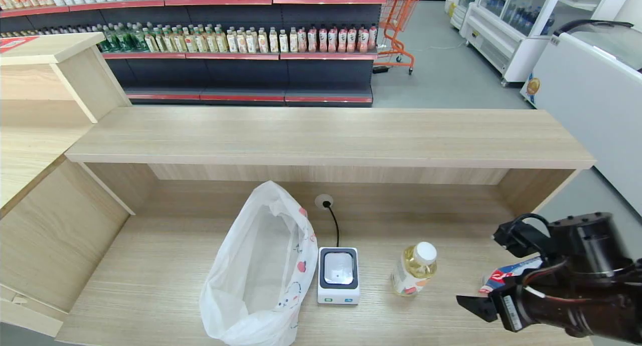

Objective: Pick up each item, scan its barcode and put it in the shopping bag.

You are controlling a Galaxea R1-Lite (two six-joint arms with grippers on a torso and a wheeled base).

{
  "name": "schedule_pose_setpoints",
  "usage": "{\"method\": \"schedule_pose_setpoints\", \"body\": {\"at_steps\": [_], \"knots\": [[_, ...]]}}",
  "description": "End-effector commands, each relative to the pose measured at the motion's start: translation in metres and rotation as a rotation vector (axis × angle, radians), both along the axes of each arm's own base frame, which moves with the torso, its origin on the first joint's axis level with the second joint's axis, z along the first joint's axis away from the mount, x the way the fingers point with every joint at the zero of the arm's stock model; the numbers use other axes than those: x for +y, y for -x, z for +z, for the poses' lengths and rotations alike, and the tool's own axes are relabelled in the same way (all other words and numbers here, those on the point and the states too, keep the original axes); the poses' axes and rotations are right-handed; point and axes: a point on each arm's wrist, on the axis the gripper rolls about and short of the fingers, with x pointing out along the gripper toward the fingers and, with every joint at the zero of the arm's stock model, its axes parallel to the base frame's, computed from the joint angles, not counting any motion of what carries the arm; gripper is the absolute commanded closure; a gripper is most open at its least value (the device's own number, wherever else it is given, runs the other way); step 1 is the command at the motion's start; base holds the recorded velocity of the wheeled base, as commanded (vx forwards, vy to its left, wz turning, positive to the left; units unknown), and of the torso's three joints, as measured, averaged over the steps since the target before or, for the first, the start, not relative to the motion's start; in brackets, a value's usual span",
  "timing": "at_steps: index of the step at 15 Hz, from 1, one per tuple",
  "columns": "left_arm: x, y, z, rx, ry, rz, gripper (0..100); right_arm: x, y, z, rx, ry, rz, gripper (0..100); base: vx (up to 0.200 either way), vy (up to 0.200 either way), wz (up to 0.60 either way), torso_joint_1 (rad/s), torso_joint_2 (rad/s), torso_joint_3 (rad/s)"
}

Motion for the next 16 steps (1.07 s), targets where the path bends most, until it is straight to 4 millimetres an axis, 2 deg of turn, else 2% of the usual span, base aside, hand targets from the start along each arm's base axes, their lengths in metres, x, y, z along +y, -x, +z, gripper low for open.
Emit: {"method": "schedule_pose_setpoints", "body": {"at_steps": [1, 5, 8, 10, 13, 16], "knots": [[0.0, 0.0, 0.0, 0.0, 0.0, 0.001, 0, 0.022, -0.021, -0.053, 0.122, 0.038, 0.001, 0, 0.0, 0.0, 0.0, 0.0, 0.0, 0.0], [0.0, 0.0, 0.0, 0.0, 0.0, 0.001, 0, 0.053, -0.039, -0.087, 0.037, 0.087, -0.006, 0, 0.0, 0.0, 0.0, 0.0, 0.0, 0.0], [0.0, 0.0, 0.0, 0.0, 0.0, -0.001, 0, 0.076, -0.051, -0.104, -0.062, 0.085, -0.052, 0, 0.0, 0.0, 0.0, 0.0, 0.0, 0.0], [0.0, 0.0, 0.0, 0.0, 0.0, -0.001, 0, 0.084, -0.057, -0.115, -0.106, 0.08, -0.065, 0, 0.0, 0.0, 0.0, 0.0, 0.0, 0.0], [0.0, 0.0, 0.0, 0.0, 0.0, 0.001, 0, 0.094, -0.067, -0.126, -0.181, 0.042, -0.082, 0, 0.0, 0.0, 0.0, 0.0, 0.0, 0.0], [0.0, 0.0, 0.0, 0.0, 0.0, -0.001, 0, 0.101, -0.078, -0.128, -0.226, 0.013, -0.087, 0, 0.0, 0.0, 0.0, 0.0, 0.0, 0.0]]}}
